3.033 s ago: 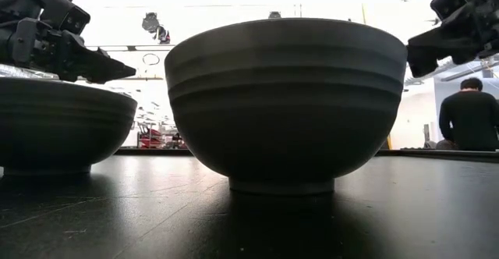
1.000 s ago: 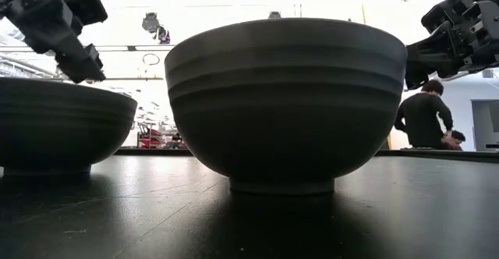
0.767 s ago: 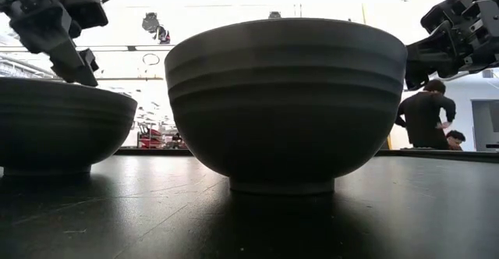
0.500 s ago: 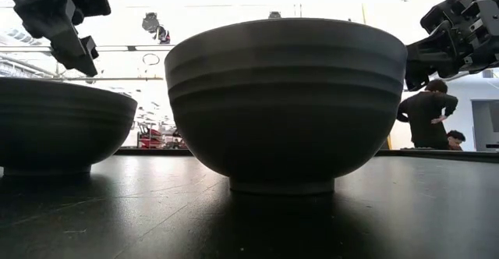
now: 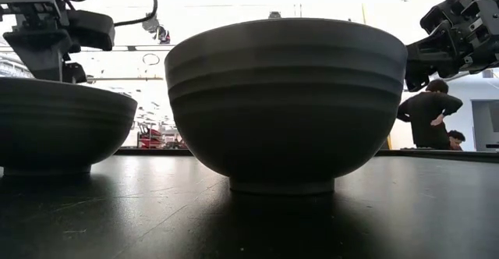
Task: Nest bowls inside each other
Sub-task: Stack the left black bowl on top of the pink bowl
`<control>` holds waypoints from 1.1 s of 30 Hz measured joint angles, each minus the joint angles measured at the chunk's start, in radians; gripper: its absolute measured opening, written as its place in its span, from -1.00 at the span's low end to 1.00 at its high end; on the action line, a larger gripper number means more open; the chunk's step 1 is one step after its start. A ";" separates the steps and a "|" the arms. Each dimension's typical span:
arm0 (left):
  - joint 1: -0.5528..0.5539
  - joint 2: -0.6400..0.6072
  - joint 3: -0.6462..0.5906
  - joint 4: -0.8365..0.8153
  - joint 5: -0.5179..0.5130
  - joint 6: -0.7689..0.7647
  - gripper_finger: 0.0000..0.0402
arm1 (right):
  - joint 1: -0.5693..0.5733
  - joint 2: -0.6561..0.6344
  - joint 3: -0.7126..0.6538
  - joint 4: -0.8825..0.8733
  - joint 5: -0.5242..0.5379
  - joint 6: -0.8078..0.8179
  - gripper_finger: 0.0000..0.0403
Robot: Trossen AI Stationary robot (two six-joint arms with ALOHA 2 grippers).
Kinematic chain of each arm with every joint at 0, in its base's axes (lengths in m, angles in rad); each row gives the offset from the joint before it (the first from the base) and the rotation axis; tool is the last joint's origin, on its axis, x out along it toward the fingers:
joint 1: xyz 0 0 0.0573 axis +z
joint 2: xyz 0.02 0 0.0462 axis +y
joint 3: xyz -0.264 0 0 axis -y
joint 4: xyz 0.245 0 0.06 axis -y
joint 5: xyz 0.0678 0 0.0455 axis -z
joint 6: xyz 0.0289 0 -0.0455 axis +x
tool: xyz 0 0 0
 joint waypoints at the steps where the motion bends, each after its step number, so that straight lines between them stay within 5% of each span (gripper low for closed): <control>1: 0.000 0.007 0.000 0.000 0.003 -0.001 0.08 | 0.000 0.000 0.000 0.000 0.000 0.000 -0.23; 24: -0.001 0.033 0.000 0.035 0.025 0.001 0.08 | 0.000 0.023 -0.009 0.008 0.000 0.007 -0.23; 33: -0.001 0.140 -0.008 0.042 0.029 -0.035 0.08 | 0.000 0.029 -0.009 0.008 -0.001 0.011 -0.23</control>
